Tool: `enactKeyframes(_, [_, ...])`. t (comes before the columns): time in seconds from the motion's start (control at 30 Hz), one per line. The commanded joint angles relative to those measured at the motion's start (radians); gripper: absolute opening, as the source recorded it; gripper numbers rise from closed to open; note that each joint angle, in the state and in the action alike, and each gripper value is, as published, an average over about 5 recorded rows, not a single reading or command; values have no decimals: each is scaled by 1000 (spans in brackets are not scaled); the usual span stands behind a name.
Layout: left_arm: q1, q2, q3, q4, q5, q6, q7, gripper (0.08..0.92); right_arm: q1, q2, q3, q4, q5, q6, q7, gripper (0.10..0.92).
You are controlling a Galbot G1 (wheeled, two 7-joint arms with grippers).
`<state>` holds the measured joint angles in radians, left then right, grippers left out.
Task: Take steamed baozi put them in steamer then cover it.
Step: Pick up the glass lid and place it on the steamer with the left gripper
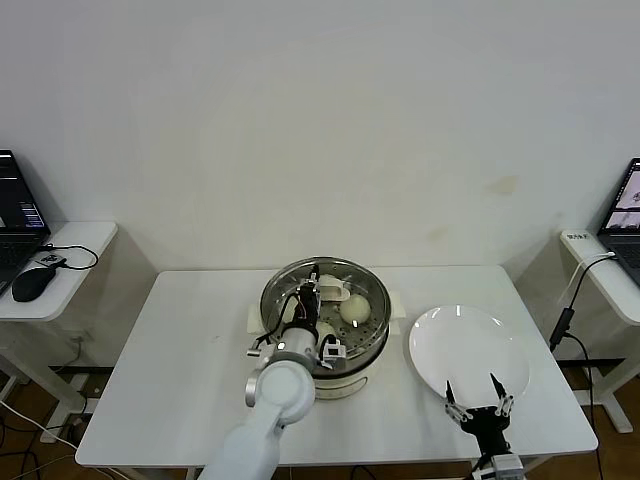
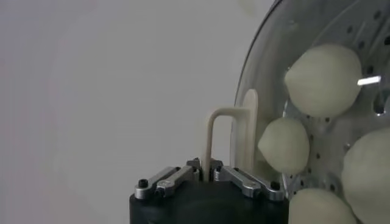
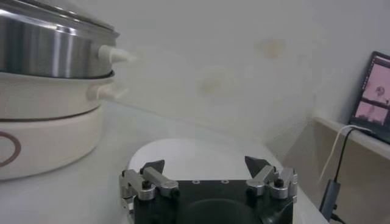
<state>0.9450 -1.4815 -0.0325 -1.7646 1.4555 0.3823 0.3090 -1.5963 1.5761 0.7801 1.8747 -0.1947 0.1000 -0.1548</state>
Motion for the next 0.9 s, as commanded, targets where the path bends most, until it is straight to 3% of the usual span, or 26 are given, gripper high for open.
enactKeyframes(0.03, [11, -13, -2, 7, 20, -2, 2, 152, -1, 1, -6, -1, -3, 0, -1, 823])
enactKeyframes(0.47, [35, -17, -8, -43, 2, -7, -12, 177, -6, 1, -8, 2, -13, 2, -4, 823])
enactKeyframes(0.73, [138, 34, -12, -200, -44, -10, -25, 399, -5, 1, -11, -2, -18, 2, -4, 823])
enactKeyframes(0.9, [250, 110, -47, -338, -136, -29, -56, 537, -5, -1, -9, -5, -17, 2, -6, 823])
